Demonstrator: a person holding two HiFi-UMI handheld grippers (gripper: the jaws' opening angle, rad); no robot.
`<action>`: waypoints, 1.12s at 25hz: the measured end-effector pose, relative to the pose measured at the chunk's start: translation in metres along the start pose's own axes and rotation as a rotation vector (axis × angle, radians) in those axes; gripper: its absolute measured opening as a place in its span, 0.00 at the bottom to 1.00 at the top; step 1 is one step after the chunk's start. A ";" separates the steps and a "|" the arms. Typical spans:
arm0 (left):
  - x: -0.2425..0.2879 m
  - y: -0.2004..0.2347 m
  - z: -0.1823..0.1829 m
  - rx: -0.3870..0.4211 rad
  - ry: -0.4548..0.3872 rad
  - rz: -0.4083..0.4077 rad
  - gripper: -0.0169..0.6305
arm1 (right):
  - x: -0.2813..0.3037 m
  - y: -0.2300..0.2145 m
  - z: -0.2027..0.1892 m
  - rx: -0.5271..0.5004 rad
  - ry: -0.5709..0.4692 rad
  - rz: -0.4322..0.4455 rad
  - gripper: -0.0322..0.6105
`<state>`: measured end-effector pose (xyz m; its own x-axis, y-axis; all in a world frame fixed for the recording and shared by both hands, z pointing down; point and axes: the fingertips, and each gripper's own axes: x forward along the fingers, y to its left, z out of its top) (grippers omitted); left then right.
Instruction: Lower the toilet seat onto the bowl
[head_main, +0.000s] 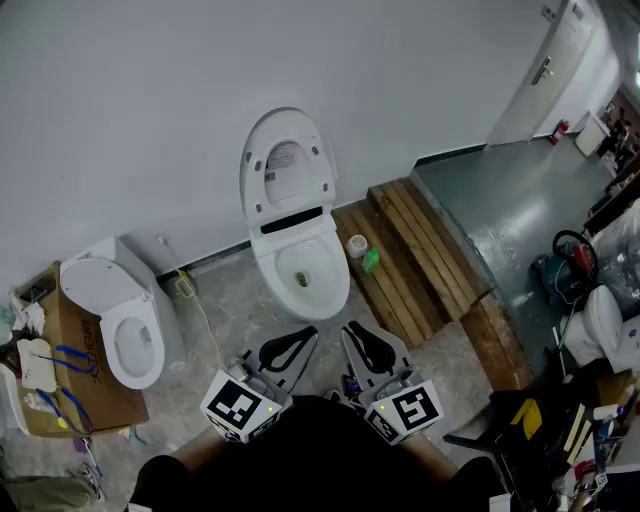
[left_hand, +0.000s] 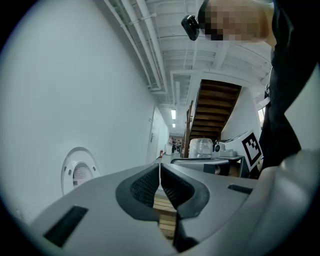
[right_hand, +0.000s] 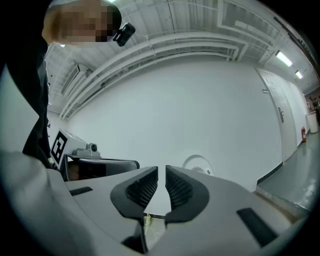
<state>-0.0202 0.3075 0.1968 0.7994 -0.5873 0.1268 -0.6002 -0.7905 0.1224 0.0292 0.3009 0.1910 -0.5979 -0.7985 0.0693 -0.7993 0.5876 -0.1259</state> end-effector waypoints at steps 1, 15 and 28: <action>0.001 0.000 0.002 0.004 -0.012 -0.001 0.06 | 0.000 0.000 0.000 0.002 0.000 0.000 0.16; 0.017 -0.002 0.001 -0.021 -0.003 0.009 0.06 | -0.008 -0.026 0.001 0.092 -0.027 -0.014 0.16; 0.054 -0.040 -0.005 -0.025 0.014 0.024 0.06 | -0.042 -0.063 -0.011 0.146 -0.004 0.017 0.16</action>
<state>0.0470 0.3083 0.2034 0.7846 -0.6030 0.1440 -0.6195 -0.7717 0.1437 0.1038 0.2992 0.2071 -0.6105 -0.7895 0.0626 -0.7719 0.5755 -0.2701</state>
